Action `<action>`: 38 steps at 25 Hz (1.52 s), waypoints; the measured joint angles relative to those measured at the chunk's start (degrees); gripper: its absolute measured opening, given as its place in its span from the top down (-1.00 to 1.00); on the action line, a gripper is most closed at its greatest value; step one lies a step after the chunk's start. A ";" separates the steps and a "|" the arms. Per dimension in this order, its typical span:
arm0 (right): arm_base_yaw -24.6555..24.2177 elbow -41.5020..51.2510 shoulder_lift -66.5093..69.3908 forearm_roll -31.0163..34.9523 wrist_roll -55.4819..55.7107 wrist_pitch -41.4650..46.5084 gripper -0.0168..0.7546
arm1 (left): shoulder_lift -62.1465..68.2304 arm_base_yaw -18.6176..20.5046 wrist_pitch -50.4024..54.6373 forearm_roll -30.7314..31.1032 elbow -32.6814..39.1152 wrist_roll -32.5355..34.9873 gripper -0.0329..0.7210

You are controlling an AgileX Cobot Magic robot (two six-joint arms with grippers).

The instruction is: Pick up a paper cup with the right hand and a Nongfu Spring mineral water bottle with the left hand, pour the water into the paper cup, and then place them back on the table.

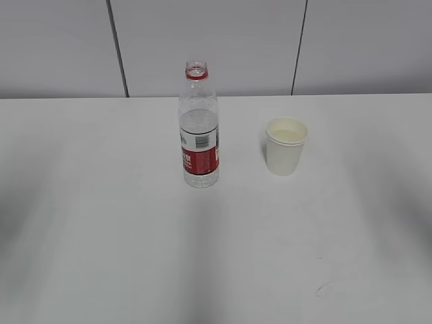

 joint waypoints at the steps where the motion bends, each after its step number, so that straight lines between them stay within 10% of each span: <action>1: 0.00 1.75 -1.56 0.00 0.00 -0.12 -0.58 | -1.69 0.00 -0.04 -0.28 1.80 0.00 -0.51; 14: 0.00 18.85 -20.07 1.11 0.00 -1.47 -0.58 | -27.11 0.00 -0.18 -2.38 16.22 0.00 -0.51; 38: 0.00 27.76 -52.45 0.36 0.00 2.48 -0.58 | -59.99 0.00 -1.57 -4.05 18.03 0.00 -0.45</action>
